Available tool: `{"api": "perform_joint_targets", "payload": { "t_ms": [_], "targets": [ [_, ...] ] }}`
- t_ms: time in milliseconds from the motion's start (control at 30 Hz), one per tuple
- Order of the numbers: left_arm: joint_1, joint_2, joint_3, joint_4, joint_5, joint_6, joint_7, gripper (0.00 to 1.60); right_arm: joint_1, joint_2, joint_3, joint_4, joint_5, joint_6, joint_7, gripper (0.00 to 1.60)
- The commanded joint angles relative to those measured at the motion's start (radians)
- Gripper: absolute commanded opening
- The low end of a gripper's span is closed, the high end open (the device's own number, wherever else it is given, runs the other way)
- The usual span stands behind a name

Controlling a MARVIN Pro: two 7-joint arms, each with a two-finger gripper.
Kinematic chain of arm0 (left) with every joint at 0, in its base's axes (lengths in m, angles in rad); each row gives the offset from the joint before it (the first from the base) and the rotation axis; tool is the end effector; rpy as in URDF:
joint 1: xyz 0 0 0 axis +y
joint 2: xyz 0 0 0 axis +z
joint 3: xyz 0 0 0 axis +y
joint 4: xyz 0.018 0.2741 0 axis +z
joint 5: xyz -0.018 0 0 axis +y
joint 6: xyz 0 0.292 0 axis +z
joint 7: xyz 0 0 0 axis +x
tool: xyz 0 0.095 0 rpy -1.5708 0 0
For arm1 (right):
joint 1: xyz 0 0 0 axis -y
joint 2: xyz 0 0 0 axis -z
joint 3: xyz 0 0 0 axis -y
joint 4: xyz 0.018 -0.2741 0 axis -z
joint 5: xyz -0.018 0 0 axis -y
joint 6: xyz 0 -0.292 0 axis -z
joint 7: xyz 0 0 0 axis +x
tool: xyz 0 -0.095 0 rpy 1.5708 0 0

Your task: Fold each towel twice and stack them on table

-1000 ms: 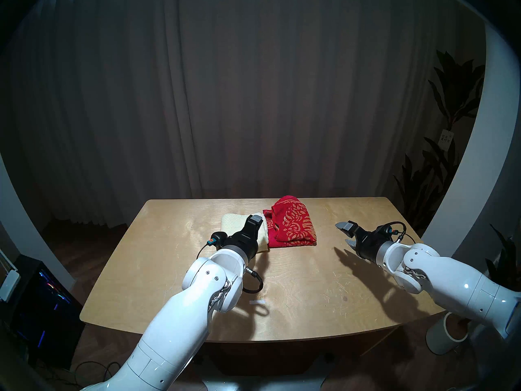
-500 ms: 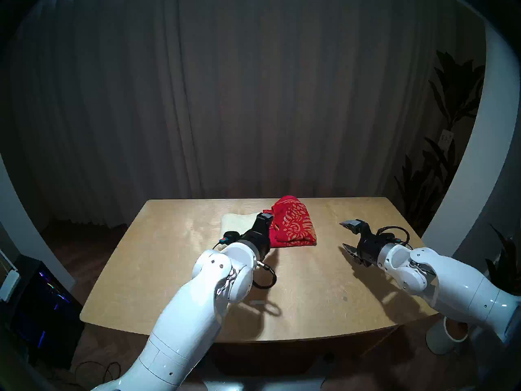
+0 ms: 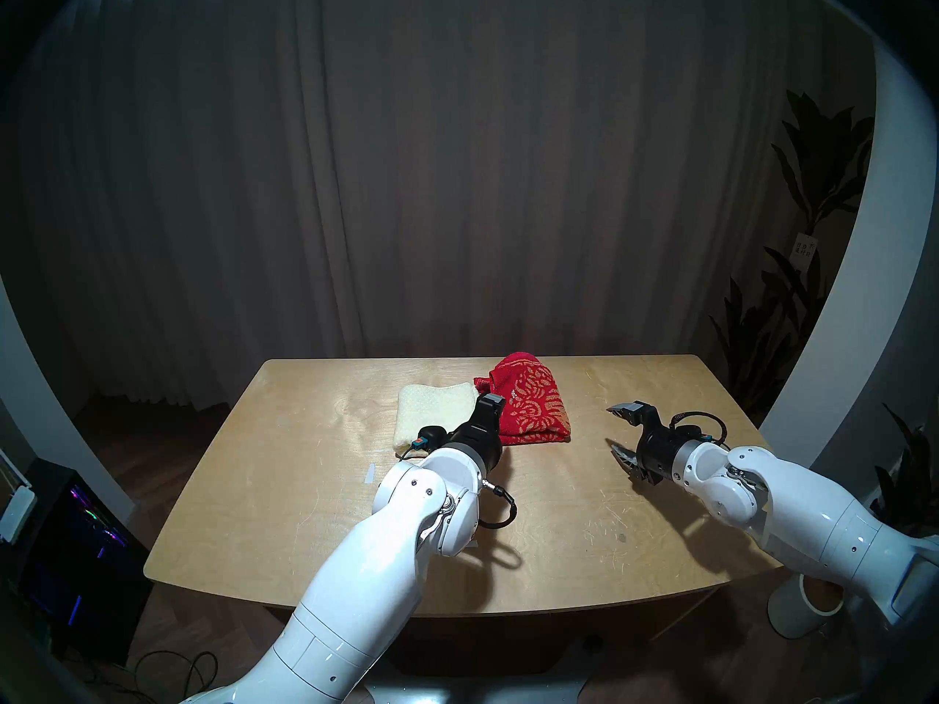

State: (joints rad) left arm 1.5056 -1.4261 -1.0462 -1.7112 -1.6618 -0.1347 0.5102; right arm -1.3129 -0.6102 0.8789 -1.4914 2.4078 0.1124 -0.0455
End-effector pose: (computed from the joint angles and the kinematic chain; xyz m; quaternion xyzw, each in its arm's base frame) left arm 0.3671 -0.1499 -0.2879 0.6971 0.4459 0.3277 0.4559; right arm 0.3947 -0.1088 -0.3083 -0.7283 0.4153 -0.3131 0.4462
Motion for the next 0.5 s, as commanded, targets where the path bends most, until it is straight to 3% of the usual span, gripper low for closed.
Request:
{"api": "perform_joint_targets", "payload": {
  "t_ms": [0,267,467],
  "targets": [
    [-0.018,-0.035,-0.011,0.006,-0.028,-0.001,-0.045,1.6,0.06,-0.035,0.01,0.013,0.013,0.058,0.001,1.6],
    [-0.029,-0.047,0.022,0.057,-0.08,0.072,-0.11,1.6,0.098,-0.067,0.002,0.122,0.013,0.127,-0.002,1.6],
    [-0.053,-0.064,0.037,0.095,-0.071,0.066,-0.111,1.6,0.139,-0.097,-0.008,0.192,0.0,0.183,0.002,1.6]
  ]
}}
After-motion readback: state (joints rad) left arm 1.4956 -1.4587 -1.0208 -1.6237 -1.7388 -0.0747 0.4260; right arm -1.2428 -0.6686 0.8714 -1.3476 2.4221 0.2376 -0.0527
